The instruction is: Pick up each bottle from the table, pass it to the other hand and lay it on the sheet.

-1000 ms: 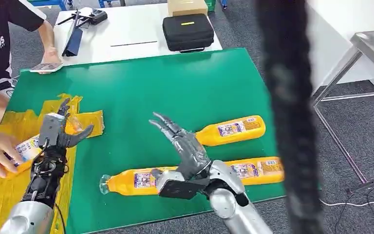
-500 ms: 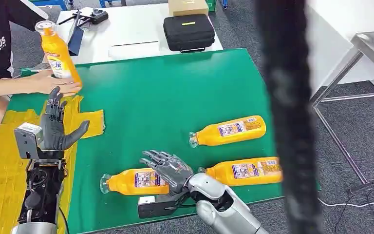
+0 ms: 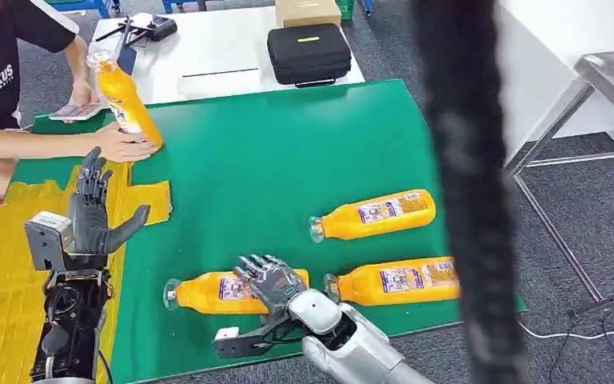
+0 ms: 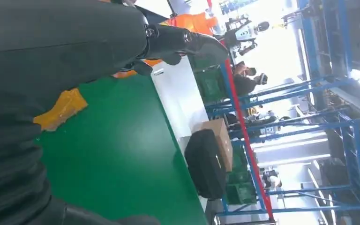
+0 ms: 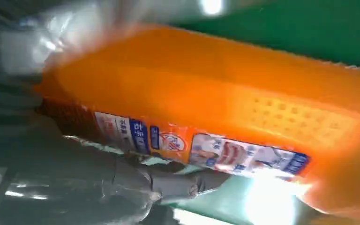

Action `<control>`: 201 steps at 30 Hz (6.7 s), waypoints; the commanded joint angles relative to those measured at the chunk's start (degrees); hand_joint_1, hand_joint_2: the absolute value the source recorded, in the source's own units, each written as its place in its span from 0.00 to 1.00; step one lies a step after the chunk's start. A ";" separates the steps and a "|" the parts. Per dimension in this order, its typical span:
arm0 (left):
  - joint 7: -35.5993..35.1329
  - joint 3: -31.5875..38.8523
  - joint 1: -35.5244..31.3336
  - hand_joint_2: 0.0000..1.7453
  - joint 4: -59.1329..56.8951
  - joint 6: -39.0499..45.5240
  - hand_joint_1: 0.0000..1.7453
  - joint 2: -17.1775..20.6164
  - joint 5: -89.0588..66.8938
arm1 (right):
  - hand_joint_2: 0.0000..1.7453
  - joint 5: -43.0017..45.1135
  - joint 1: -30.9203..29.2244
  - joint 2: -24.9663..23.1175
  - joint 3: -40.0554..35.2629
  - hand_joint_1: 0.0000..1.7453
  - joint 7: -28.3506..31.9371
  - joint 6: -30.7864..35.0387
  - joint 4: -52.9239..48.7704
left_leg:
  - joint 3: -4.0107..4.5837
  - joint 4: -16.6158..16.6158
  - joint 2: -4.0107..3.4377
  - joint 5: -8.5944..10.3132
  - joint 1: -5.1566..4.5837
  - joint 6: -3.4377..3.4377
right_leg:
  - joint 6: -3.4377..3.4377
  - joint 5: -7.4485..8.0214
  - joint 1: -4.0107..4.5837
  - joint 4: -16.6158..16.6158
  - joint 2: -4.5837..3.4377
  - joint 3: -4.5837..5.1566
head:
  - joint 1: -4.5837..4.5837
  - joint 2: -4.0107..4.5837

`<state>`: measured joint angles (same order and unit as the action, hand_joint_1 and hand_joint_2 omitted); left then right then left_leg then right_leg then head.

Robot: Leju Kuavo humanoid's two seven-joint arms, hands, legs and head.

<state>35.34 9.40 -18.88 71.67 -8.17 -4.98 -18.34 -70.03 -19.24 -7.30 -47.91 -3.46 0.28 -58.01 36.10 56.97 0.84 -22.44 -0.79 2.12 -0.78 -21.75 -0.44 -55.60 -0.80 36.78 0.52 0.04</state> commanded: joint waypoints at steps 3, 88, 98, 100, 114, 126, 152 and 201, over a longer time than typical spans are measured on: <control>-0.78 -0.41 0.99 1.00 -0.05 0.16 0.00 -1.25 0.10 | 1.00 0.68 -0.04 -0.69 1.01 1.00 -0.08 3.24 5.30 | -0.45 -0.05 -0.01 -0.12 0.07 -0.17 | 0.03 -0.12 0.08 0.10 0.12 -0.46 | 0.00 0.00; -14.78 -27.56 -3.12 1.00 -7.05 -9.30 0.00 -1.89 30.82 | 1.00 33.54 2.50 -5.09 7.82 1.00 38.24 33.71 0.23 | -0.27 0.08 0.06 -0.22 0.06 -0.19 | 0.02 -0.20 0.11 0.00 0.14 -0.36 | 0.00 0.00; -13.05 -24.20 -1.05 1.00 -5.05 -6.96 1.00 -1.77 33.33 | 1.00 45.04 2.79 -4.08 12.41 1.00 37.46 21.77 -2.31 | -0.35 0.05 -0.01 -0.26 0.04 -0.20 | 0.02 -0.22 0.09 0.02 0.10 -0.41 | 0.02 0.00; -12.98 -23.67 -0.70 1.00 -4.26 -6.45 1.00 -1.71 33.62 | 1.00 43.67 3.01 -3.94 13.39 1.00 36.71 23.55 -3.03 | -0.31 0.07 0.00 -0.26 0.05 -0.19 | 0.01 -0.22 0.10 0.00 0.10 -0.38 | 0.00 0.00; -13.18 -22.09 -1.07 1.00 -2.91 -2.36 1.00 -2.19 33.51 | 1.00 38.66 5.08 -3.51 14.65 0.00 36.62 32.41 -8.94 | -0.09 0.00 -0.05 -0.14 -0.02 -0.12 | 0.00 -0.08 0.02 0.02 -0.01 -0.13 | -0.04 0.00; -19.03 -16.45 -2.38 1.00 -5.86 45.42 1.00 -0.13 -28.24 | 1.00 29.21 15.06 -0.37 21.14 0.00 34.12 39.72 -29.97 | 0.00 -0.01 0.20 -0.06 -0.01 -0.07 | -0.02 -0.13 0.01 0.02 0.24 -0.09 | 0.00 0.00; -57.49 -25.69 -16.56 1.00 -40.91 41.65 0.00 12.01 -71.66 | 1.00 21.78 19.20 -2.59 40.26 0.00 33.98 39.72 -39.49 | -0.21 0.05 0.11 -0.14 0.05 -0.16 | 0.01 -0.18 0.09 0.01 0.20 -0.30 | 0.00 0.00; 0.12 -13.49 4.02 1.00 0.89 -3.10 0.00 0.04 1.83 | 1.00 4.77 -20.93 15.61 31.87 0.00 21.19 0.20 20.67 | 0.02 0.02 -0.03 -0.02 -0.06 0.01 | -0.10 0.04 -0.11 0.04 -0.02 -0.07 | 0.04 0.00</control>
<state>36.48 -3.43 -14.57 72.41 -11.74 -5.18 -16.28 -66.43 -32.63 7.87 -9.85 16.85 4.55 -53.53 36.29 57.00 0.94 -22.37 -0.88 2.22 -0.89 -21.67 -0.58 -55.60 -0.74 36.87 0.57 0.04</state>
